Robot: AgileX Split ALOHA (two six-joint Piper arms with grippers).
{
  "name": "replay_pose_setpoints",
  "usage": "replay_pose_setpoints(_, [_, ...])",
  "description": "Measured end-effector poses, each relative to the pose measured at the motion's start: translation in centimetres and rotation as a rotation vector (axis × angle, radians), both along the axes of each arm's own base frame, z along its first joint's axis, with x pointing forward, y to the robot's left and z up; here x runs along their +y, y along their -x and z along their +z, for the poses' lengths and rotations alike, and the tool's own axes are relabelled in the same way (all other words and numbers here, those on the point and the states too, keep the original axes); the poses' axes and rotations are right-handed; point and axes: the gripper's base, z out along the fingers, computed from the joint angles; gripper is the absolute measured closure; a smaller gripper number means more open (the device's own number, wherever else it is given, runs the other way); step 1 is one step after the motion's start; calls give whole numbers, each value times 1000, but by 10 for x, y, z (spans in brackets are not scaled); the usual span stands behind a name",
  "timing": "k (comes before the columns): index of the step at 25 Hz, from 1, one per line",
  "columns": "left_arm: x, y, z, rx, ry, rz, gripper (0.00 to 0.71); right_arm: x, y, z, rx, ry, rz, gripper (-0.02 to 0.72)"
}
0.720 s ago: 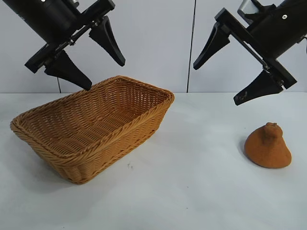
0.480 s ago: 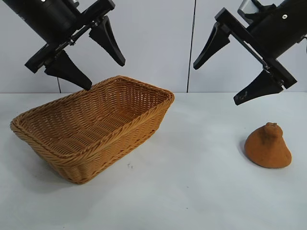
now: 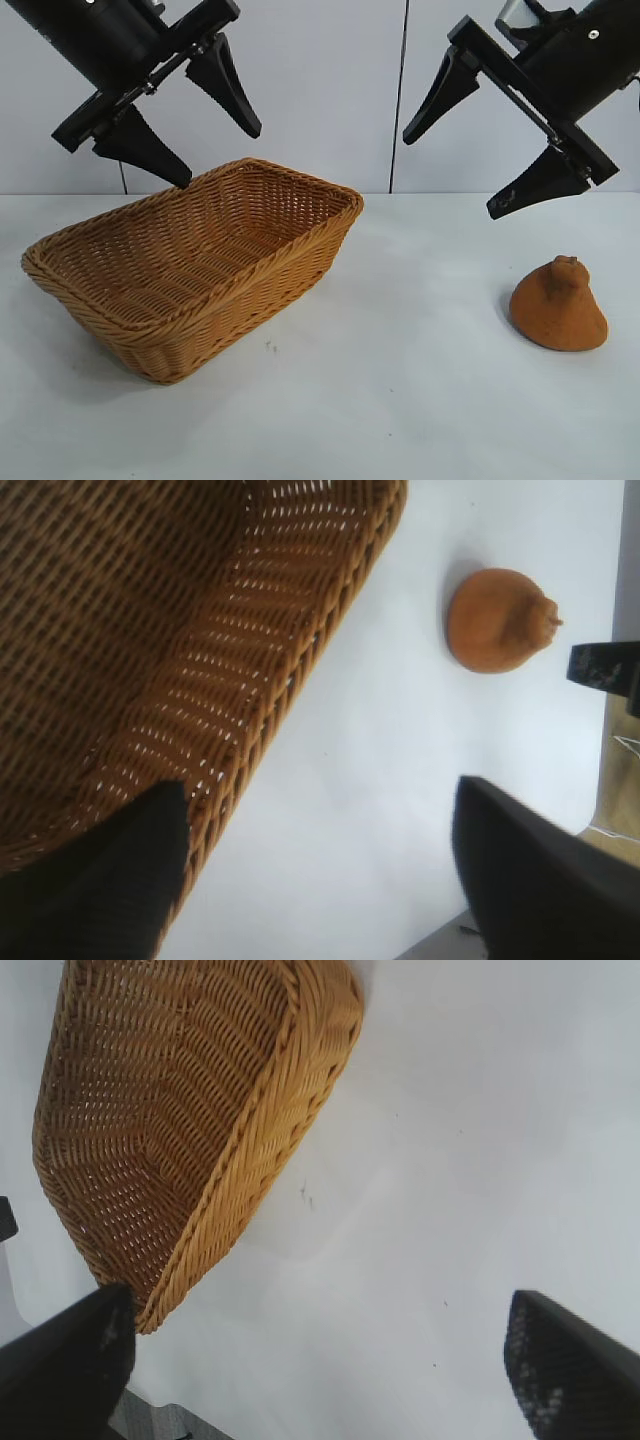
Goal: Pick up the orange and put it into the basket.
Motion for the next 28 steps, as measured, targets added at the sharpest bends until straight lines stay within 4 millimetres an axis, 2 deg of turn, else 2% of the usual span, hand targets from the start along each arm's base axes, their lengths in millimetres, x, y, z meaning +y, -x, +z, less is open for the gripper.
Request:
replay_pose_setpoints(9, [6, -6, 1, -34, 1, 46, 184, 0, 0, 0, 1, -3, -1, 10])
replay_pose_setpoints(13, [33, -6, 11, -10, -27, 112, 184, 0, 0, 0, -4, -1, 6, 10])
replay_pose_setpoints(17, [60, 7, 35, -2, -134, 207, 184, 0, 0, 0, -4, -1, 7, 10])
replay_pose_setpoints(22, [76, 36, 63, 24, -231, 423, 184, 0, 0, 0, -8, 0, 9, 10])
replay_pose_setpoints(25, [75, 55, 62, 34, -226, 534, 184, 0, 0, 0, -10, 1, 7, 10])
replay_pose_setpoints(28, [71, 67, 40, 91, -219, 584, 184, 0, -1, 0, -13, 1, 7, 10])
